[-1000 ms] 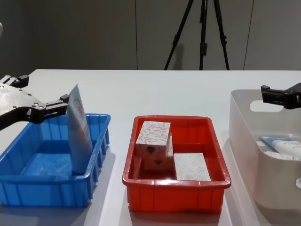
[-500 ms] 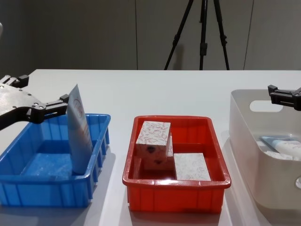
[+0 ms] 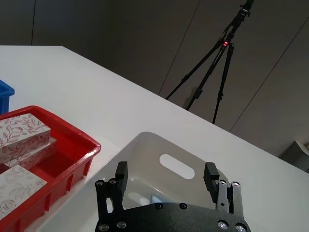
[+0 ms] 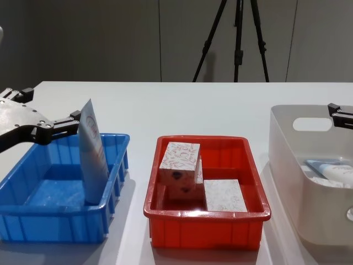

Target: Bimanual collaborative sorting of washing and personal care products

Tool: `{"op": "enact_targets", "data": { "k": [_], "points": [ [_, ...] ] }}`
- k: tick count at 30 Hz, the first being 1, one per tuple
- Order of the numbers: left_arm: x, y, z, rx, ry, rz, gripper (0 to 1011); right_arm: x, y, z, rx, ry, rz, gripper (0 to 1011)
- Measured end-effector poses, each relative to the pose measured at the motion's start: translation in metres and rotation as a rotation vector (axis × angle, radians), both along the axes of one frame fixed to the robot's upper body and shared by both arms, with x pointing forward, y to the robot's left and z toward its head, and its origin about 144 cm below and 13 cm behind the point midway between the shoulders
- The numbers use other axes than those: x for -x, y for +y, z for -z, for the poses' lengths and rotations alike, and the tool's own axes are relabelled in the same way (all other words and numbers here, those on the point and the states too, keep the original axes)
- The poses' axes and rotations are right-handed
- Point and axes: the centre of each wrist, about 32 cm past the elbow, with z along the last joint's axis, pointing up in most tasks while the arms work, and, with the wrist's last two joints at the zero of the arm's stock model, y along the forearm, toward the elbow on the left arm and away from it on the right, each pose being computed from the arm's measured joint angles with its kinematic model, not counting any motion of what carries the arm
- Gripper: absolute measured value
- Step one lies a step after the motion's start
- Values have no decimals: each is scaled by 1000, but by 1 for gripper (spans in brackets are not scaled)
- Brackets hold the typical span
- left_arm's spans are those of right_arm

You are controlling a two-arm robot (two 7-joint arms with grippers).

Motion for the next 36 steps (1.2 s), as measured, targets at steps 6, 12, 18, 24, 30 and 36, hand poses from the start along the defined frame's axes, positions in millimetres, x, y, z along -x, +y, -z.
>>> {"op": "enact_targets", "data": {
  "k": [6,12,18,24,30,36],
  "points": [
    [0,0,0,0,0,0,1001,3,-10,2,13,-6,-11,1001],
    [0,0,0,0,0,0,1001,5,-17,3,21,-10,-16,1001],
    [0,0,0,0,0,0,1002,5,-18,4,22,-10,-17,1001],
    [0,0,0,0,0,0,1001,5,-18,4,22,-10,-17,1001],
    [0,0,0,0,0,0,1002,5,-18,4,23,-10,-17,1001],
    [0,0,0,0,0,0,1002,5,-18,4,23,-10,-17,1001]
  ]
}}
